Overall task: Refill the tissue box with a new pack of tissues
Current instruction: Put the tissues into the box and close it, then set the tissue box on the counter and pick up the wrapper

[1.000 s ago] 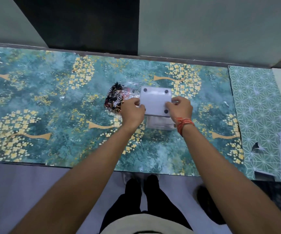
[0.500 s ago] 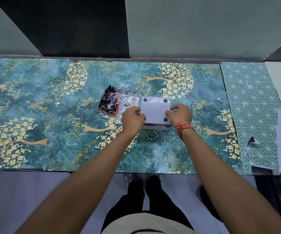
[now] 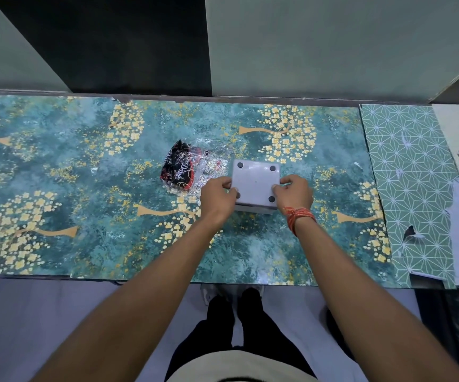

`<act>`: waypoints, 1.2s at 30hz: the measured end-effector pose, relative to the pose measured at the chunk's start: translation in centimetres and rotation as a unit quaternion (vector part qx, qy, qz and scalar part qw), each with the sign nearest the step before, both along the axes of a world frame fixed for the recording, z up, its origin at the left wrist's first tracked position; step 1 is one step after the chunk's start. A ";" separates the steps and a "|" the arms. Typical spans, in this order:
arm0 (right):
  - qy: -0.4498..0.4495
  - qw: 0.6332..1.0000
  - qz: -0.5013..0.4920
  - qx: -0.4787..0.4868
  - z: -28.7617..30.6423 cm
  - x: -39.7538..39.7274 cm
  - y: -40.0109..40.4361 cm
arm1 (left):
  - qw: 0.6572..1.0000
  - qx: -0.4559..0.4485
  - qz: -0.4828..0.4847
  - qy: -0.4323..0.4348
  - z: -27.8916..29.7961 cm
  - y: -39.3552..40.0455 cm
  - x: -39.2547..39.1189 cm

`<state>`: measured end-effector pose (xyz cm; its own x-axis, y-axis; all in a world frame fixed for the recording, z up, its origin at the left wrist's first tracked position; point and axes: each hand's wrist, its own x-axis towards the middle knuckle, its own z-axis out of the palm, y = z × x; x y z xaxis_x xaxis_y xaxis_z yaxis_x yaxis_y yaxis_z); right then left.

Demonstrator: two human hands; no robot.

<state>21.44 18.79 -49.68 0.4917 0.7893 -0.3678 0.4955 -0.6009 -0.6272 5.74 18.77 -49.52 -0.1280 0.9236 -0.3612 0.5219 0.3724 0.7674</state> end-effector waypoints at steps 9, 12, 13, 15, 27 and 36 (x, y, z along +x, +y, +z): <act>0.021 0.999 -0.005 -0.026 -0.4 0.1 0.3 | 0.997 -0.060 -0.029 0.024 -0.4 0.8 -0.5; 0.074 0.996 -0.016 -0.055 -0.8 0.6 0.9 | 0.993 -0.120 -0.015 -0.003 0.0 1.8 -0.5; 0.092 0.993 -0.023 -0.065 -0.9 0.7 1.2 | 0.990 -0.137 -0.026 -0.009 0.4 2.2 -0.5; 0.111 0.990 -0.026 -0.078 -1.0 1.0 1.8 | 0.984 -0.173 -0.034 -0.030 1.1 3.0 -0.5; 0.107 0.986 0.012 -0.126 -1.1 0.4 3.5 | 0.972 -0.217 0.031 -0.080 0.6 5.2 -0.6; 0.266 0.948 -0.004 0.175 0.9 -0.6 0.5 | 0.862 -0.261 0.173 -0.398 2.2 5.8 -1.4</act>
